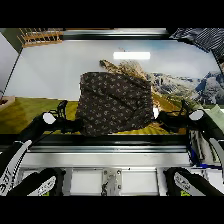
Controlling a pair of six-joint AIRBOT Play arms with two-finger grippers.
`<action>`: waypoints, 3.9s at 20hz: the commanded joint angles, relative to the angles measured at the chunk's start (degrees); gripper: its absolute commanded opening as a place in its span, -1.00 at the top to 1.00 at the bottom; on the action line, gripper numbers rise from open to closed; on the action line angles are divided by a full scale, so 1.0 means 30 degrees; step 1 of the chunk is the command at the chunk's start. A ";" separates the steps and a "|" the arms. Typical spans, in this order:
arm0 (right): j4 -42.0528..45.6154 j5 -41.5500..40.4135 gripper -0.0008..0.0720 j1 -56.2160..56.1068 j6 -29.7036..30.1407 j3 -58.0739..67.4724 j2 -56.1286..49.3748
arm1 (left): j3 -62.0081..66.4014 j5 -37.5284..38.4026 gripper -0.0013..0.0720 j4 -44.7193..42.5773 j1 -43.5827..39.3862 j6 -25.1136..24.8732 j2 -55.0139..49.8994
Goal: Fold the clothes and pants, and hang the long-sleeved shirts on hangers.
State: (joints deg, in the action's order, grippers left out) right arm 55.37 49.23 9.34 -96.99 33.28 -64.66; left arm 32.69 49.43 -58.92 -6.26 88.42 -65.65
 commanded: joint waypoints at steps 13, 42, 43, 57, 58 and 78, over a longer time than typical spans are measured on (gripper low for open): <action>-0.2834 -0.7337 0.63 -0.3461 0.1202 -0.1209 -0.1574 | 0.0036 0.0007 0.96 0.0007 -0.0022 -0.0044 -0.1071; 0.6200 1.3595 0.94 -0.3308 -0.1749 1.4848 0.6433 | 1.8185 0.4087 0.96 0.0058 0.3585 0.1348 0.3767; 0.6215 1.3522 0.94 -0.3330 -0.1078 1.4812 0.4867 | 1.8185 0.4044 0.96 0.0073 0.3585 0.1333 0.1916; 0.8677 0.6819 0.94 -0.3424 0.0437 1.5467 -0.4903 | 1.6502 0.4517 0.96 -0.0678 0.2965 0.0029 -0.4991; 0.9173 0.6885 0.94 -0.3424 0.0612 1.4622 -0.4393 | 1.5074 0.4393 0.96 -0.1967 0.2645 0.0160 -0.4109; 0.7752 0.4153 -0.64 -0.3942 0.3701 0.5923 -0.2579 | 0.2259 0.1887 -0.47 -0.1486 0.0423 -0.0444 -0.0648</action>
State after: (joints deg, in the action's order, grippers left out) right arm 80.12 58.89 -2.85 -90.30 50.17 -73.78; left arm 38.41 52.29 -65.49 -5.43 88.84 -69.60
